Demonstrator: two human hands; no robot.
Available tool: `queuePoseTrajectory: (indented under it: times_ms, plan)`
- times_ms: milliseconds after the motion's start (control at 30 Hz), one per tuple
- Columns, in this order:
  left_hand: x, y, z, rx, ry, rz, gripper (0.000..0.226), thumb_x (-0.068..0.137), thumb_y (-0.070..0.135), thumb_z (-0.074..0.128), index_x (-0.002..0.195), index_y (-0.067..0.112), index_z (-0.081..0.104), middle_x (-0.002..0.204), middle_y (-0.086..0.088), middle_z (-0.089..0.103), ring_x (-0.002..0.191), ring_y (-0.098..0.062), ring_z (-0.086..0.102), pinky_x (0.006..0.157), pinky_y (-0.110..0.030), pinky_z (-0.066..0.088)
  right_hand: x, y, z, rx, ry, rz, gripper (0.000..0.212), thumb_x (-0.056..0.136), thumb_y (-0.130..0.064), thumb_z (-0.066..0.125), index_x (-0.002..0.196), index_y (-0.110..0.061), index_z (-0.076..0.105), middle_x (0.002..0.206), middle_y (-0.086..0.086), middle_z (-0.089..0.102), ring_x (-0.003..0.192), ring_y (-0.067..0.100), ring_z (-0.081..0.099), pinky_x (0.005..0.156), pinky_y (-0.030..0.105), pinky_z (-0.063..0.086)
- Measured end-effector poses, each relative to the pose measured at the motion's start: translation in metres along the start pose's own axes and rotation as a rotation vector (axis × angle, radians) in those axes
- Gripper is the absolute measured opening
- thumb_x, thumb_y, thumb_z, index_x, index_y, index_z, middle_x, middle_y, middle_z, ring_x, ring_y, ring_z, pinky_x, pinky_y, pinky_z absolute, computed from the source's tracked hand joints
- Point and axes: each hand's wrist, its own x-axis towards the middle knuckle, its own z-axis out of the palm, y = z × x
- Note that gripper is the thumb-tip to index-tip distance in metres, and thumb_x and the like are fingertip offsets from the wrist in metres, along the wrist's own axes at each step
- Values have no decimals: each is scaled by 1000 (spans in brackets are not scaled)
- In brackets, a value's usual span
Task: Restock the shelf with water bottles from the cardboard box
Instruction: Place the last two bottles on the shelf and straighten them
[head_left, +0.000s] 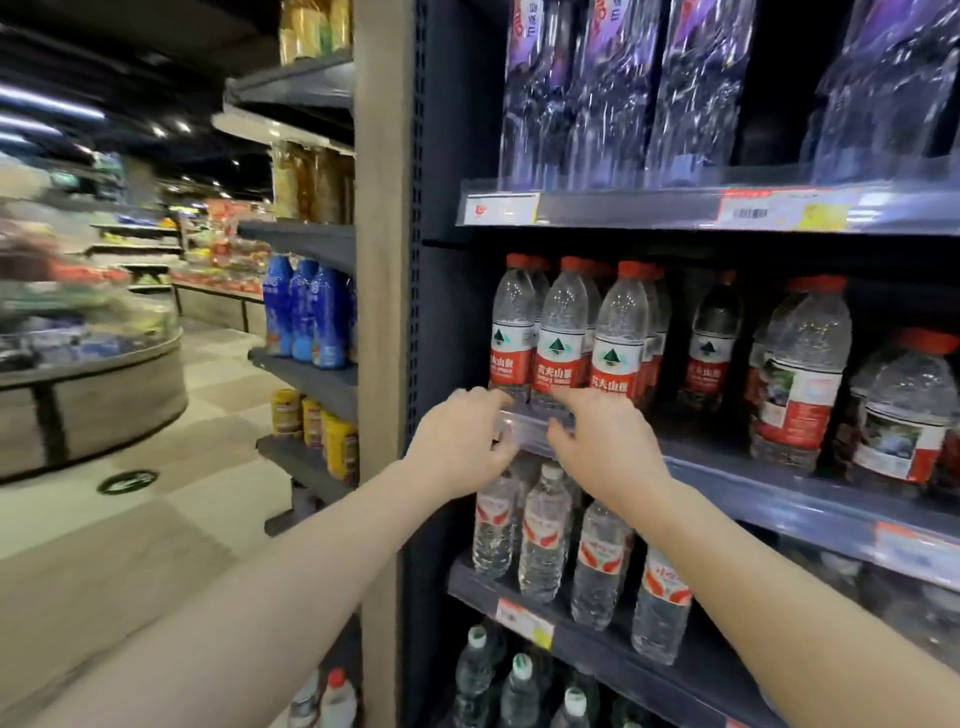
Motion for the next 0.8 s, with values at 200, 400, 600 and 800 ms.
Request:
queuePoseTrajectory:
  times_ms: [200,400,600,800]
  plan:
    - [21,-36,-17,61,-31,-51,51,96,44,53,142,22,55,126,2,63,113,-20,59,90,-33,50,44,-6,4,86,-43,-51,46,93,-19,58,138,-24,62,131,-1,68,120,26,62,95,43,52]
    - [50,-23,-112,73,-57,-59,49,97,40,53,139,18,58,127,-1,64,112,-21,61,87,-33,53,72,-33,-62,-13,-196,109,47,94,-20,52,141,-27,59,126,-3,68,111,23,64,76,31,48]
    - [95,28,-295,144,-132,8,46,95,39,52,133,16,63,118,-3,66,102,-25,64,82,-38,55,106,-117,-235,-92,-322,157,37,92,-19,47,124,-24,65,125,1,69,114,29,63,89,40,53]
    - [140,95,-482,237,-64,49,50,91,42,50,128,11,63,111,-10,66,96,-33,64,81,-44,55,134,-221,-433,-117,-275,156,25,93,-18,49,115,-17,62,120,6,65,113,34,60,83,37,47]
